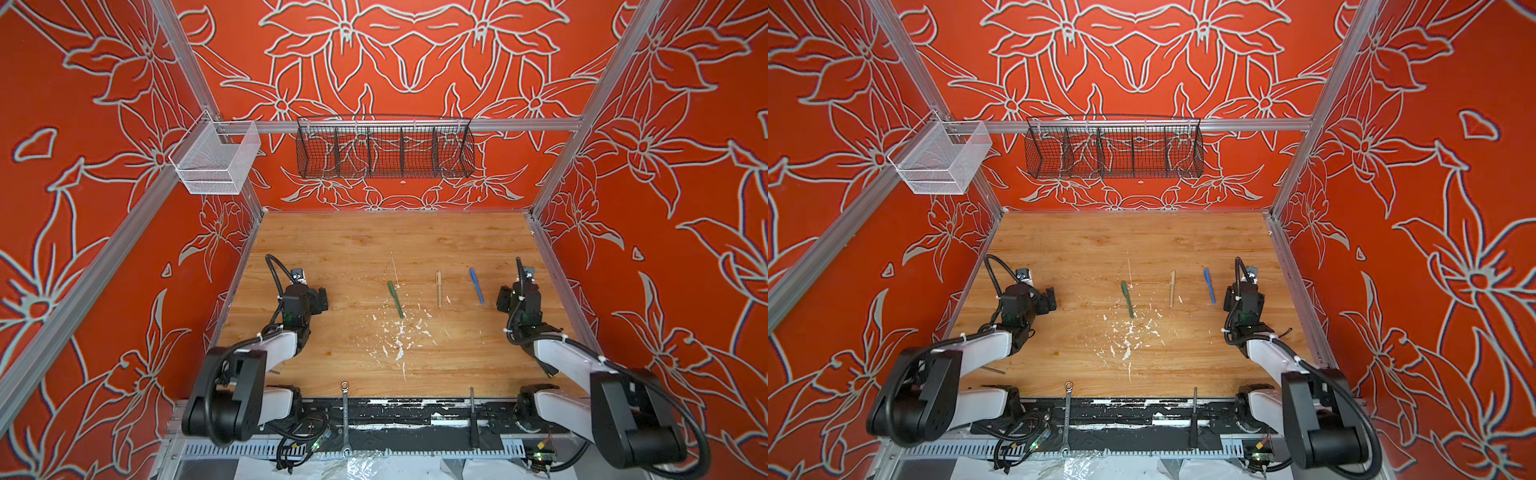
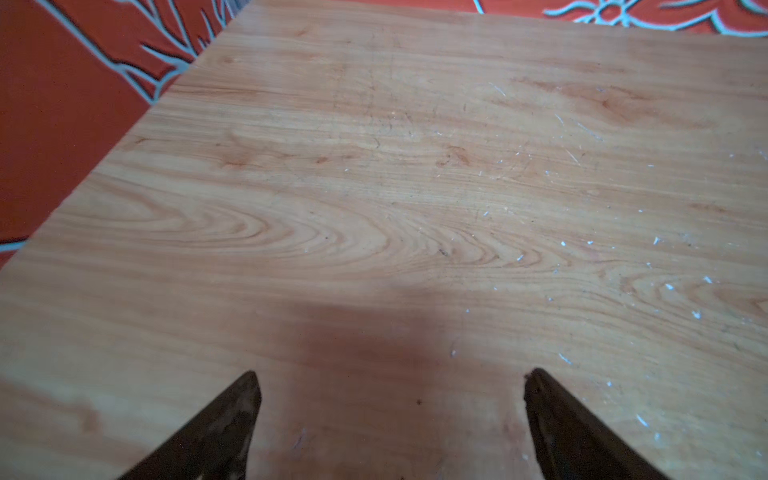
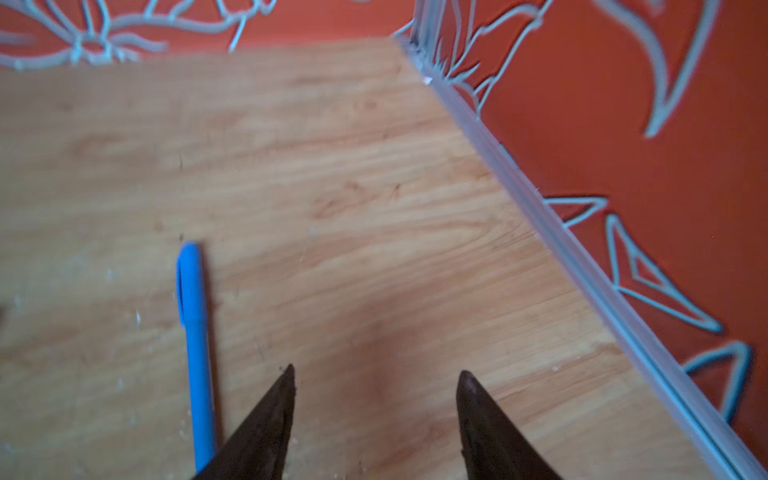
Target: Insert the pens into the pen caps
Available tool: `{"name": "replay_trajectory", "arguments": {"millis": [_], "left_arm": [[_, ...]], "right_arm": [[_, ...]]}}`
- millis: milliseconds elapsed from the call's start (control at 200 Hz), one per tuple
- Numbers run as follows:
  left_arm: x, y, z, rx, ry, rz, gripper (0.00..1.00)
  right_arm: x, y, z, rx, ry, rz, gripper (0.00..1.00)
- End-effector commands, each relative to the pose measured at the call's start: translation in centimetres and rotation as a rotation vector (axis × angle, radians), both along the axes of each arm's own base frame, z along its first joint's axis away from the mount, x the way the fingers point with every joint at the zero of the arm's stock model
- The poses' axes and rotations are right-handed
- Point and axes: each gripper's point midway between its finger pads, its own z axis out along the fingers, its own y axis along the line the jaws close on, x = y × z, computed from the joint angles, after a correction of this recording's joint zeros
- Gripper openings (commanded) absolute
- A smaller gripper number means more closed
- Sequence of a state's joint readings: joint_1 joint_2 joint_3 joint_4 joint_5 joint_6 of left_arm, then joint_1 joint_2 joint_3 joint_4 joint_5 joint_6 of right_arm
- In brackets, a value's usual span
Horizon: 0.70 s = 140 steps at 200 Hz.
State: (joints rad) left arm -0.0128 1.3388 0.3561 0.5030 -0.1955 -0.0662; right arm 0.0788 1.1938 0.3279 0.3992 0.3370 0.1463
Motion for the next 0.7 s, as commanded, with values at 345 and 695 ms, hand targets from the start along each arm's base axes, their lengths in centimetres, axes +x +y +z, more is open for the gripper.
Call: {"name": "replay_trajectory", "arguments": {"millis": [345, 695], "left_arm": [[1.4, -0.7, 1.5, -0.016, -0.047, -0.063, 0.97], [1.6, -0.7, 1.5, -0.019, -0.037, -0.069, 0.97]], "right_arm": [[3.7, 2.4, 0.9, -0.082, -0.139, 0.159, 0.97], [3.8, 2.4, 0.9, -0.088, -0.153, 0.161, 0.97]]}}
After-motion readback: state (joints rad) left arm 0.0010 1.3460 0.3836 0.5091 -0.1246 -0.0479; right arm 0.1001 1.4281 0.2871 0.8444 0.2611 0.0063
